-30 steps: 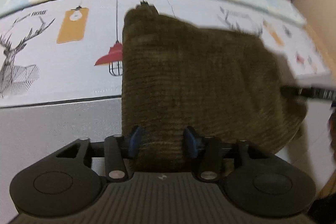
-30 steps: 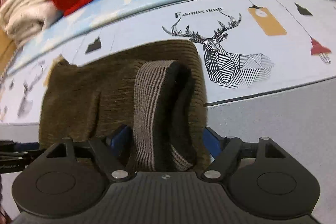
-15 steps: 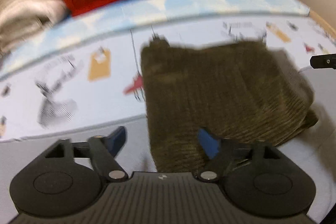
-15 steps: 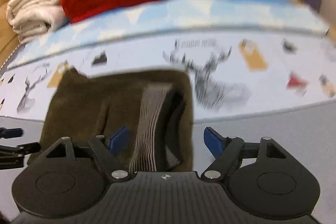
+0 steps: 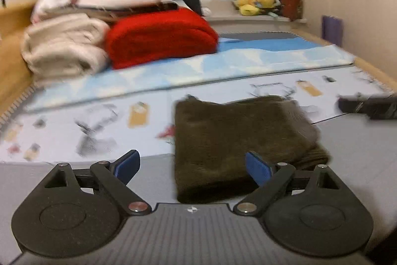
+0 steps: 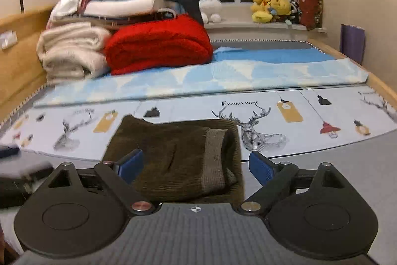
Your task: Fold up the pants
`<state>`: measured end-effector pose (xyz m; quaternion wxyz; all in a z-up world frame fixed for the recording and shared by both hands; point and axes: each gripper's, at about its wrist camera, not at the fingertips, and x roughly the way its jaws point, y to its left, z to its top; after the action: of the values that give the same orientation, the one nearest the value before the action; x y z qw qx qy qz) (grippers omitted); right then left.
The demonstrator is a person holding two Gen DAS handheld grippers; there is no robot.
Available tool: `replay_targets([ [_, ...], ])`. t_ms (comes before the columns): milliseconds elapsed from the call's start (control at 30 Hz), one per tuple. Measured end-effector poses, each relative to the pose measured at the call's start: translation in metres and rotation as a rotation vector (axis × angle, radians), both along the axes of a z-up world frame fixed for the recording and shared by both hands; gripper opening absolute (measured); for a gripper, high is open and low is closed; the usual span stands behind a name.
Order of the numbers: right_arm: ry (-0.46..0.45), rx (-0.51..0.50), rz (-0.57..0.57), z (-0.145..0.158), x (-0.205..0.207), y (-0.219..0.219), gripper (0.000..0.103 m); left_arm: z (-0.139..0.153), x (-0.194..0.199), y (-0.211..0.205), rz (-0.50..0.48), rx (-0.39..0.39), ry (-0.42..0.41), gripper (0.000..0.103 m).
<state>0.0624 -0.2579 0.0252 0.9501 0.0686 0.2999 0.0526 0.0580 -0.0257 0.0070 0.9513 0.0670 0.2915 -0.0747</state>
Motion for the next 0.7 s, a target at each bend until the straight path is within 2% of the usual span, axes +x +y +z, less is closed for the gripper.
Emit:
replay_targets([
  [67,0.007,-0.072,-0.009,-0.002,0.0,0.009,0.091,-0.001,0.006,0.0,-0.002,-0.015,0.026,0.095],
  [133,-0.015,-0.089,-0.014,-0.002,-0.002,0.01,0.092,-0.004,0.012,-0.001,0.028,0.0,0.053,0.095],
  [300,0.059,-0.028,-0.048,-0.01,0.005,0.003,0.092,-0.014,0.024,0.002,0.084,-0.021,0.122,0.095],
  [467,0.101,-0.044,-0.051,-0.016,0.01,0.007,0.092,-0.029,0.034,0.007,0.119,-0.039,0.186,0.095],
  [700,0.137,-0.071,-0.038,-0.021,0.017,0.01,0.092,-0.035,0.042,0.004,0.12,-0.033,0.206,0.095],
])
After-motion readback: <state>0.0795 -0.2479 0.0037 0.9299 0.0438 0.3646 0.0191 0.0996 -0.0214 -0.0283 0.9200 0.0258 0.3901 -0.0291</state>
